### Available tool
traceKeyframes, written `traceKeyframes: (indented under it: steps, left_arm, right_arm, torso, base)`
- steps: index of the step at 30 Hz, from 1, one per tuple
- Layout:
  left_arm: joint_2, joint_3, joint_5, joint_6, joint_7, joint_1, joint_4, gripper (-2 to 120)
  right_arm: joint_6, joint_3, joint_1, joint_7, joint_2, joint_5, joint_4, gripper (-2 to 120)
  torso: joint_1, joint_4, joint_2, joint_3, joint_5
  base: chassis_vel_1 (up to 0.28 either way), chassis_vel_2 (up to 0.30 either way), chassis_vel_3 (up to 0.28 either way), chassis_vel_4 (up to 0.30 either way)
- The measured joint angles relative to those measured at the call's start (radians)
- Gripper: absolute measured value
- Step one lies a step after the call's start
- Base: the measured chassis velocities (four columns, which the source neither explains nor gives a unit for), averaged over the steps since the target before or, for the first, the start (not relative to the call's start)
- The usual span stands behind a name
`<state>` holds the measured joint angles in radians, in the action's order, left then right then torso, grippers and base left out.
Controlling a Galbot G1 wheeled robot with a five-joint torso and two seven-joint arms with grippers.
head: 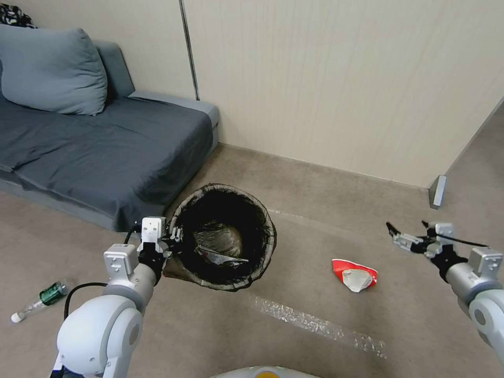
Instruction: Pick up the trash bin, then pick up the garbage from the floor and place it into the trash bin.
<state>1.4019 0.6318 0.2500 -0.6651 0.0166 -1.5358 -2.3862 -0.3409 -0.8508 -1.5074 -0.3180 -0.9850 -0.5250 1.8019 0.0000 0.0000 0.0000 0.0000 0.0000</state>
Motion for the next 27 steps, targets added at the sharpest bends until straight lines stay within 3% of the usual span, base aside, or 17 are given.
traceKeyframes:
  steps: [14,27]
  left_arm:
    - [-0.005,0.001,0.007,0.002,0.0,-0.002,-0.006,3]
    - [0.002,-0.002,0.002,-0.002,-0.002,0.001,-0.012,3]
  right_arm:
    - [-0.006,0.154,0.176,-0.09,-0.048,0.142,-0.308,100]
    - [0.033,0.276,0.321,-0.111,-0.101,0.275,-0.49,100]
  torso:
    - [0.0,0.0,0.0,0.0,0.0]
    - [0.0,0.0,0.0,0.0,-0.0003]
  base:
    - [0.0,0.0,0.0,0.0]
    - [0.0,0.0,0.0,0.0]
